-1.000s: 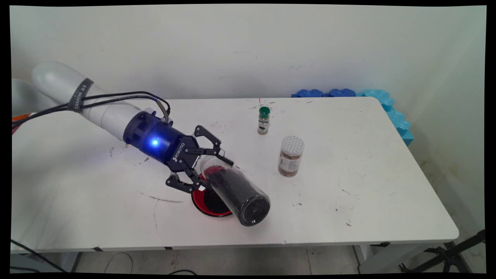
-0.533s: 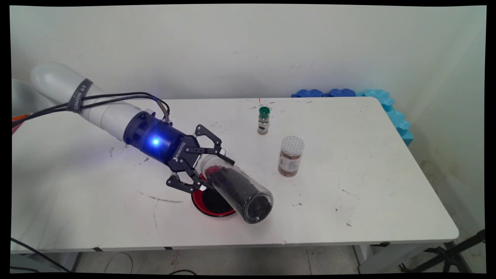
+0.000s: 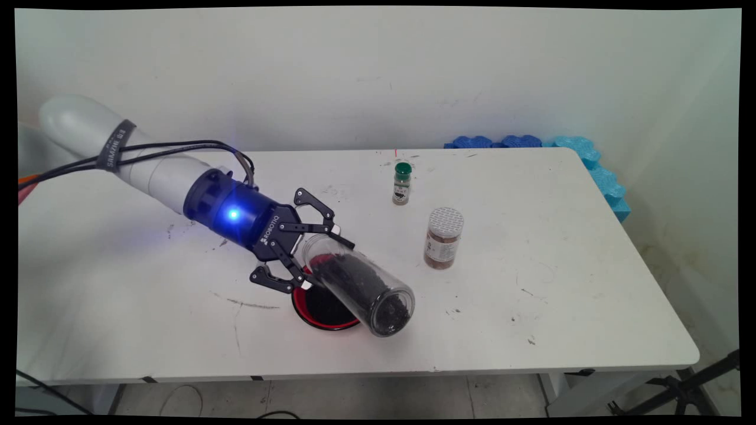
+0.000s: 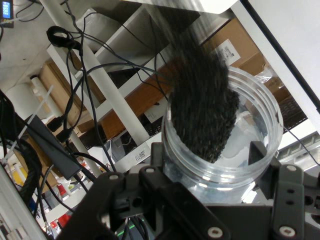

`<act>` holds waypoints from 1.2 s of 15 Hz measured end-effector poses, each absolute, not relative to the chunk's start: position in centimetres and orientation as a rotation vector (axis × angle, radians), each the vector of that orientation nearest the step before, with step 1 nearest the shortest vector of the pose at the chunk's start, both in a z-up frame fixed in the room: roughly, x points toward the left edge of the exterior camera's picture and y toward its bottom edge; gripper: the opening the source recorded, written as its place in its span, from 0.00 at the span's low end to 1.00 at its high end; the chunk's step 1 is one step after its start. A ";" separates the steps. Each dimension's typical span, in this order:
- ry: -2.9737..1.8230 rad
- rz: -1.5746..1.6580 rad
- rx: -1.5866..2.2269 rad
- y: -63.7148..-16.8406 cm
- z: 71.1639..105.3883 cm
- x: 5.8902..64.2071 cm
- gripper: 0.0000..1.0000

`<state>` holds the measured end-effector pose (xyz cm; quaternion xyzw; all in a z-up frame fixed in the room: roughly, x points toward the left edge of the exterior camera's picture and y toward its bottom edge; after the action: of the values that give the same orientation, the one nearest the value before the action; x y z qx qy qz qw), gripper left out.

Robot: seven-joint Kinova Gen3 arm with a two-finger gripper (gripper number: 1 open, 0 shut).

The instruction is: Pour the black seasoning powder in the red bowl

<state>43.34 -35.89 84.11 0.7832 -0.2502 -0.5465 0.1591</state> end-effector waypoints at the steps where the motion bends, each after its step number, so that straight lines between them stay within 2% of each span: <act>1: -0.714 -1.562 2.239 -35.9 84.1 43.4 0.00; 18: -0.793 -1.531 2.189 -35.2 84.9 43.3 0.00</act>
<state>43.32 -35.24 84.94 0.7733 -0.2801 -0.5408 0.1765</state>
